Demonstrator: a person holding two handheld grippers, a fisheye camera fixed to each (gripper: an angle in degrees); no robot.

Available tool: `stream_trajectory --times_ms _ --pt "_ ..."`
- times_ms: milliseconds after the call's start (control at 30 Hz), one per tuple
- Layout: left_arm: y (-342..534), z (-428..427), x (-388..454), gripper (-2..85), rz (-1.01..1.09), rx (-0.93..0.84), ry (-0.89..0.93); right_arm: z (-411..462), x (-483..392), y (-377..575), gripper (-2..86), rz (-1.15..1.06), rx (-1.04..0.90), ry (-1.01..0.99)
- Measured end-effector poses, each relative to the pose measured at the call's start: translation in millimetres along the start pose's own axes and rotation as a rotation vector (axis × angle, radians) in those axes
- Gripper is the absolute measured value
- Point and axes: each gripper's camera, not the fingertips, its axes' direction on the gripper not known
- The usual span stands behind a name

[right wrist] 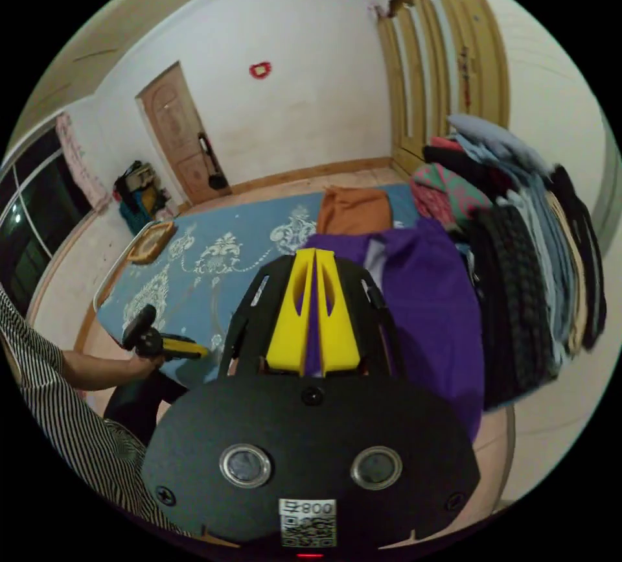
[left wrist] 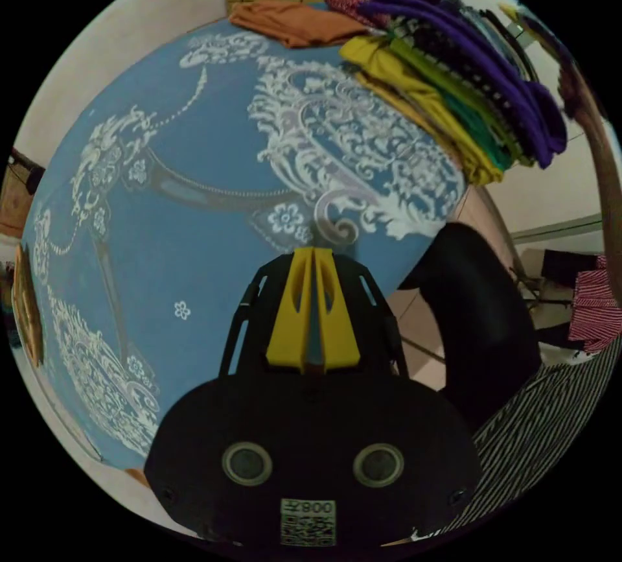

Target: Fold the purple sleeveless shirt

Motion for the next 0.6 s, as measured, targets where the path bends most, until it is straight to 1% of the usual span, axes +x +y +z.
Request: stream_trajectory --times_ms 33,67,133,233,300,367,400,467,600 --pt "3 4 -4 0.2 0.004 -0.028 0.007 23 -17 -20 1.4 -0.04 0.0 -0.009" --pt "10 -3 -12 0.2 -0.006 0.022 0.023 48 -33 -41 2.1 -0.066 -0.007 -0.024" --pt "17 -10 -24 0.2 -0.02 0.028 0.049 86 -54 -71 3.9 -0.095 -0.014 -0.05" --pt "29 -25 -43 0.2 -0.025 0.048 0.083 156 -79 -118 6.1 -0.101 -0.051 -0.07" --pt "37 -39 -55 0.2 -0.015 0.06 0.084 206 -87 -143 6.2 -0.078 -0.104 -0.034" --pt "43 -50 -65 0.2 -0.028 0.072 0.091 278 -86 -171 6.5 0.012 -0.224 0.032" --pt "47 -58 -73 0.2 -0.032 0.081 0.098 296 -86 -176 6.7 0.021 -0.265 0.041" --pt "53 -69 -85 0.2 -0.048 0.09 0.118 363 -89 -187 8.0 0.028 -0.391 0.083" --pt "63 -99 -108 0.2 -0.059 0.111 0.132 440 -98 -189 9.6 0.037 -0.518 0.167"
